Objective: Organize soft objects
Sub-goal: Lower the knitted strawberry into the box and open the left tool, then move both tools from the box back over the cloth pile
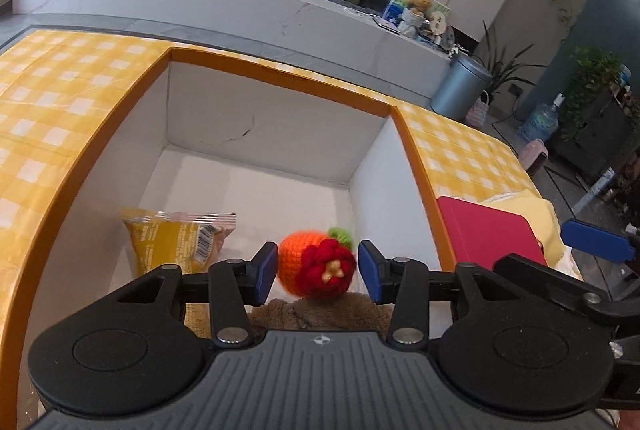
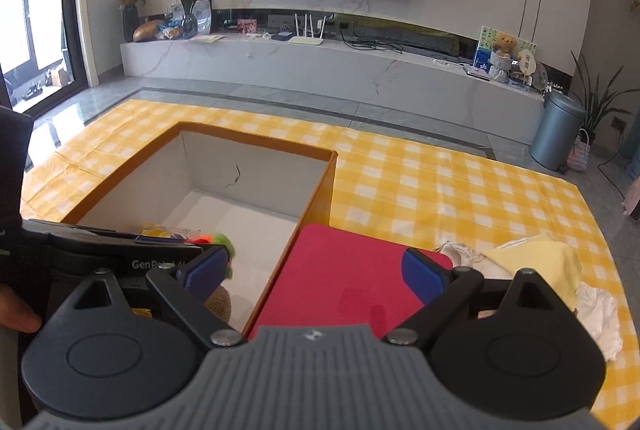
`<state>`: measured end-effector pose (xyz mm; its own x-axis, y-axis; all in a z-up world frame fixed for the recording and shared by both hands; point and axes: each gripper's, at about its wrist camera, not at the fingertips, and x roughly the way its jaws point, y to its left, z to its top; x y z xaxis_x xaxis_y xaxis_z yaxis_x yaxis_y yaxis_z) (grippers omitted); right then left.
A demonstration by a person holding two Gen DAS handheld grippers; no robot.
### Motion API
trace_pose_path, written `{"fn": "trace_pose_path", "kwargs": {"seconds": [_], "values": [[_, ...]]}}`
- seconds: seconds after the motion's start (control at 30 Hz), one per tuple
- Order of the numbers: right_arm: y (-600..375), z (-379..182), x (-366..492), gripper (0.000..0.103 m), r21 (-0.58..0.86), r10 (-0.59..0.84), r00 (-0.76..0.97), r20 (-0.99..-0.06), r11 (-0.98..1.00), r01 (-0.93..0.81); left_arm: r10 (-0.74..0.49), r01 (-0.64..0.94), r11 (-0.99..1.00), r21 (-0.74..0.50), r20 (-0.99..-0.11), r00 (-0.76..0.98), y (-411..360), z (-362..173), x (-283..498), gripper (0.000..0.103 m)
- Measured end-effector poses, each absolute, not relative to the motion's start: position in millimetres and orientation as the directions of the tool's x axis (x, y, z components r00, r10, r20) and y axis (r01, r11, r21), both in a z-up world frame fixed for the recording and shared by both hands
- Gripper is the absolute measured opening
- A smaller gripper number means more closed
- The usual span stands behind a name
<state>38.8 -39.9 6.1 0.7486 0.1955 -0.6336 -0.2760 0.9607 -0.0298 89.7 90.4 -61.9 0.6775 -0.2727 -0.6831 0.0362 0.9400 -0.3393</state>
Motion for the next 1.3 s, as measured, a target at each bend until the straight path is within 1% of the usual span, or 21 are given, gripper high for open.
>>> {"fn": "trace_pose_path", "kwargs": {"seconds": [0.03, 0.07, 0.13, 0.33, 0.6, 0.83, 1.03, 1.2, 1.3], "values": [[-41, 5, 37, 0.093, -0.032, 0.188, 0.760, -0.622, 0.964, -0.265, -0.271, 0.025, 0.937, -0.348, -0.679, 0.682, 93, -62, 89, 0.069], [-41, 4, 36, 0.093, -0.037, 0.182, 0.767, -0.615, 0.965, -0.259, -0.264, 0.012, 0.935, -0.353, -0.675, 0.689, 95, -61, 87, 0.078], [-43, 1, 36, 0.093, -0.035, 0.183, 0.766, -0.617, 0.965, -0.259, -0.240, -0.014, 0.937, -0.349, -0.672, 0.700, 97, -60, 85, 0.081], [-49, -3, 37, 0.093, -0.027, 0.175, 0.765, -0.620, 0.969, -0.244, -0.241, -0.033, 0.932, -0.362, -0.682, 0.691, 99, -57, 87, 0.081], [-59, 5, 32, 0.093, -0.016, 0.174, 0.782, -0.598, 0.973, -0.228, -0.262, -0.003, 0.931, -0.366, -0.674, 0.691, 93, -48, 80, 0.081], [-88, 26, 18, 0.093, -0.019, 0.140, 0.819, -0.557, 0.983, -0.181, -0.211, 0.000, 0.953, -0.304, -0.661, 0.720, 77, -32, 66, 0.082], [-140, 43, 3, 0.093, -0.013, 0.039, 0.855, -0.517, 0.999, -0.053, -0.240, 0.061, 0.954, -0.294, -0.622, 0.745, 62, -11, 50, 0.084], [-198, 47, -5, 0.093, -0.014, -0.099, 0.856, -0.507, 0.994, 0.106, -0.258, 0.112, 0.957, -0.267, -0.616, 0.744, 40, -2, 45, 0.084], [-236, 46, -9, 0.093, 0.042, -0.171, 0.845, -0.507, 0.974, 0.223, -0.315, 0.166, 0.944, -0.287, -0.624, 0.715, 27, 0, 47, 0.084]]}}
